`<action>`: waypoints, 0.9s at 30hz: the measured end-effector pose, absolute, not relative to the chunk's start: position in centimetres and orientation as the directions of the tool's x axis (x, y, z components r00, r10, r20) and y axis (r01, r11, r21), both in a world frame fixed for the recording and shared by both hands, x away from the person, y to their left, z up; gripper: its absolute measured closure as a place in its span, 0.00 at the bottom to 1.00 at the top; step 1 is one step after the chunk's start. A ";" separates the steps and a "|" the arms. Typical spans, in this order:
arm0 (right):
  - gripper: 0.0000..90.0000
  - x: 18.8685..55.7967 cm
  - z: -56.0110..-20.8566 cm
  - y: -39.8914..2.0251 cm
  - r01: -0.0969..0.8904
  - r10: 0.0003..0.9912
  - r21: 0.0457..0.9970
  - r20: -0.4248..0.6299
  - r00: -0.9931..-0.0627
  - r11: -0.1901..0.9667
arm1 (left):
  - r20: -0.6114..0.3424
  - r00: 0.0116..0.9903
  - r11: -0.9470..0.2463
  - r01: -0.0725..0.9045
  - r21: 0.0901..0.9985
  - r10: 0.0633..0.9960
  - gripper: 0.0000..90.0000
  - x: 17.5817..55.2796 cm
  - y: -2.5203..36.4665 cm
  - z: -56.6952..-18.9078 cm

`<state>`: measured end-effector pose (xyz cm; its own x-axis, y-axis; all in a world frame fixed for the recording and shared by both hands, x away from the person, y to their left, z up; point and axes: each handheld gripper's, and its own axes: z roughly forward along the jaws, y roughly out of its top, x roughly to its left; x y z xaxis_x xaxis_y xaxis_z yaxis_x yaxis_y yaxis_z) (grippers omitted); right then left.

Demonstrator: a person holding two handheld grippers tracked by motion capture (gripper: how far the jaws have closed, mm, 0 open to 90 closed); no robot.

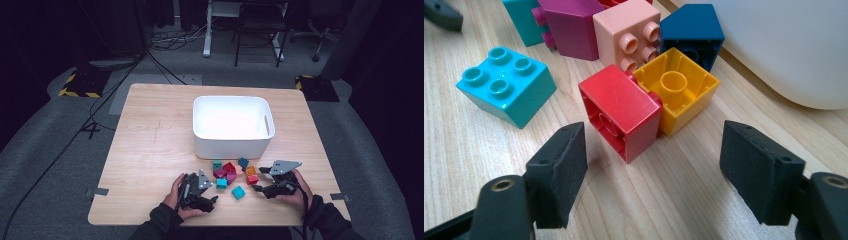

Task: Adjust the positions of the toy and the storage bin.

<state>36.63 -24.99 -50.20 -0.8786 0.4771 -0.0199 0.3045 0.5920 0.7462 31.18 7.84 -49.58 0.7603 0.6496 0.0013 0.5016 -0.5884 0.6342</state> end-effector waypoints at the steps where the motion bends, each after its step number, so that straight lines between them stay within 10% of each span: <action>1: 0.33 36.7 -50.2 -25.0 0.289 0.464 0.748 -0.029 -0.885 0.598 | -0.002 0.760 -0.588 0.504 0.633 0.650 0.17 31.2 8.5 -49.6; 27: 0.51 34.7 -49.8 -24.3 0.219 0.402 0.764 -0.057 -0.914 0.607 | -0.022 0.655 -0.475 0.570 0.670 0.755 0.11 32.3 18.1 -50.3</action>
<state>34.73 -24.30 -49.84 -0.9140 0.4017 -0.0572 0.2190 0.6070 0.7640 32.31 18.06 -50.27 0.6548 0.7554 -0.0221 0.5704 -0.4748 0.6702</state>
